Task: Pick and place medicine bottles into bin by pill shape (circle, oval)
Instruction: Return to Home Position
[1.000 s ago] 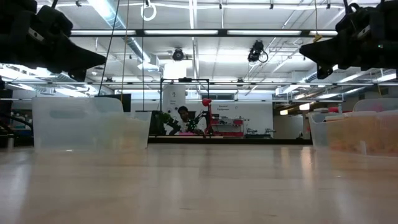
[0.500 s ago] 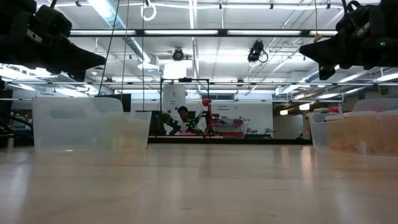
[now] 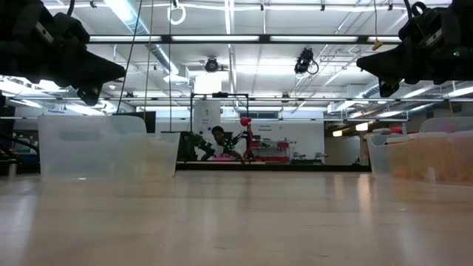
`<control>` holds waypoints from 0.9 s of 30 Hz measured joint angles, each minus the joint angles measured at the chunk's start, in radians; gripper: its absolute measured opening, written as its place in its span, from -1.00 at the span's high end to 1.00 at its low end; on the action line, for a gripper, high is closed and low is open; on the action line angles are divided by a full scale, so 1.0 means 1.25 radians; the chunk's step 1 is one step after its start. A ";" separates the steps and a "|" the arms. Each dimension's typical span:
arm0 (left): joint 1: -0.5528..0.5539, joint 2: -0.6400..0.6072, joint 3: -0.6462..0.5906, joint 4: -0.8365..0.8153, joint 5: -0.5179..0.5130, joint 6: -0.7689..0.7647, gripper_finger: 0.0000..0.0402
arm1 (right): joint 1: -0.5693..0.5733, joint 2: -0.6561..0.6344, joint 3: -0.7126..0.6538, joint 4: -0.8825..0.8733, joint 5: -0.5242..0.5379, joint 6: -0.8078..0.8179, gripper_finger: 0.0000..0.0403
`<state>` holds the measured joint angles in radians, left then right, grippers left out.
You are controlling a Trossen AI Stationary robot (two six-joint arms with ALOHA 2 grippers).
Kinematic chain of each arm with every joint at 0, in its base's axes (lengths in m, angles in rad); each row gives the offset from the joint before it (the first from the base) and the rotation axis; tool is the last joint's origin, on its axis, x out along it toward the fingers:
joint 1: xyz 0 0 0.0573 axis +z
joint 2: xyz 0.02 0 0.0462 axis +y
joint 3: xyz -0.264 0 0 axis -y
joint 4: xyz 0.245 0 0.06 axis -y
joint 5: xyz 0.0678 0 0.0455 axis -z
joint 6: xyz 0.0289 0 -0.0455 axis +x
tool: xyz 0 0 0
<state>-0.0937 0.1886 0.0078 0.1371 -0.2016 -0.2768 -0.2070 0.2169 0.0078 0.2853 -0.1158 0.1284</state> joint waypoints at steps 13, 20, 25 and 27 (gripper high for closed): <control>0.000 0.000 0.000 0.000 0.000 0.000 0.87 | 0.000 0.000 0.000 0.001 0.000 0.002 0.95; 0.000 0.000 0.000 0.000 0.000 0.000 0.82 | 0.000 0.000 0.000 0.001 0.000 0.002 0.95; 0.000 0.000 0.000 0.000 0.000 0.000 0.85 | 0.000 0.000 0.000 0.001 0.000 0.002 0.95; 0.000 0.000 0.000 0.000 0.000 0.000 0.87 | 0.000 0.000 0.000 0.001 0.000 0.002 0.95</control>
<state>-0.0937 0.1890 0.0074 0.1375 -0.2020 -0.2771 -0.2070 0.2169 0.0078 0.2863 -0.1158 0.1303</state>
